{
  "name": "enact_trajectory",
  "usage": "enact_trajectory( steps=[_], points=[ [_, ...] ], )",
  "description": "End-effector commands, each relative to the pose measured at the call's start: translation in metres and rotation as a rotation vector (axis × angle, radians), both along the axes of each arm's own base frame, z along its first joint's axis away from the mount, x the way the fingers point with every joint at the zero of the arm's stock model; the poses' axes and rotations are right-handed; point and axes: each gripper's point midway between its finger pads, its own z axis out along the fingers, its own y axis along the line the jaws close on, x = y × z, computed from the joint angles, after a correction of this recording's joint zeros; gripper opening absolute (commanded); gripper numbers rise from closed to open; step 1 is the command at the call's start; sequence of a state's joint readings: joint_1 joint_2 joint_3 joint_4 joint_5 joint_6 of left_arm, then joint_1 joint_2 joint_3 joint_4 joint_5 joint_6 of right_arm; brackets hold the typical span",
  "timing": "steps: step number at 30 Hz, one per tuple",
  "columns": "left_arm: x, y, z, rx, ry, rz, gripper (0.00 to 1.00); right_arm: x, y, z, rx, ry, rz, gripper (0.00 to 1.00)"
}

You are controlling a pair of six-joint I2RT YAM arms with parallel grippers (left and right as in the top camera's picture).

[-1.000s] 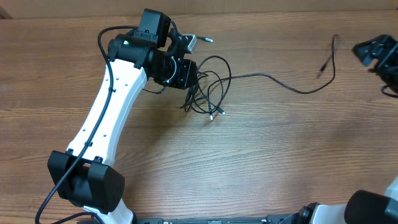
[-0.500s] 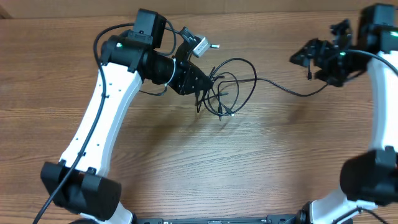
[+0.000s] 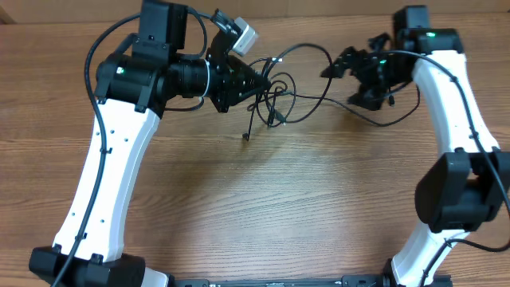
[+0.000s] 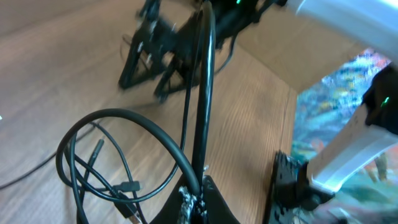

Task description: Untangle cables

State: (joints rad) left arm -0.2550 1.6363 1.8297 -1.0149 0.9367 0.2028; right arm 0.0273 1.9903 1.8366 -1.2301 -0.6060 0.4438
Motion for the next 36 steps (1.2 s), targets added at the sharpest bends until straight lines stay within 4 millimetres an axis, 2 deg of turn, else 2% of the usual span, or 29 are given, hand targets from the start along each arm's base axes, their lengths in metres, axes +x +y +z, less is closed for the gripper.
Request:
enact_trajectory(
  steps=[1,8,13,17,20,23,26,29,32,36],
  points=[
    [-0.011,0.000,0.037,-0.071,-0.037,0.012,0.04,0.003,0.027,-0.004,0.041,0.045,-0.015,0.93],
    [-0.009,-0.001,0.056,-0.111,-0.077,0.033,0.04,0.009,0.061,-0.017,0.058,0.089,-0.048,0.92],
    [-0.012,0.000,0.066,-0.124,-0.109,0.040,0.04,0.021,0.062,-0.040,0.014,0.140,-0.147,0.90],
    [-0.007,0.005,0.066,-0.095,-0.127,0.086,0.04,0.028,0.053,-0.054,-0.068,0.141,-0.209,0.89],
    [0.004,0.016,0.052,-0.017,-0.115,0.184,0.04,0.025,0.035,-0.066,-0.186,0.146,-0.244,0.88],
    [0.023,0.041,0.028,0.119,-0.071,0.372,0.04,0.018,0.012,-0.075,-0.324,0.145,-0.244,0.88],
    [0.040,0.077,0.007,0.255,-0.017,0.607,0.04,0.019,-0.001,-0.078,-0.425,0.078,-0.147,0.88],
    [0.045,0.107,-0.009,0.337,0.059,0.806,0.04,0.018,-0.002,-0.078,-0.464,0.009,0.024,0.86],
    [0.046,0.118,-0.022,0.380,0.112,0.870,0.04,0.013,-0.011,-0.080,-0.521,0.014,0.057,0.83],
    [0.046,0.116,-0.040,0.410,0.184,0.873,0.04,0.016,-0.034,-0.081,-0.649,0.009,0.021,0.83]
  ],
)
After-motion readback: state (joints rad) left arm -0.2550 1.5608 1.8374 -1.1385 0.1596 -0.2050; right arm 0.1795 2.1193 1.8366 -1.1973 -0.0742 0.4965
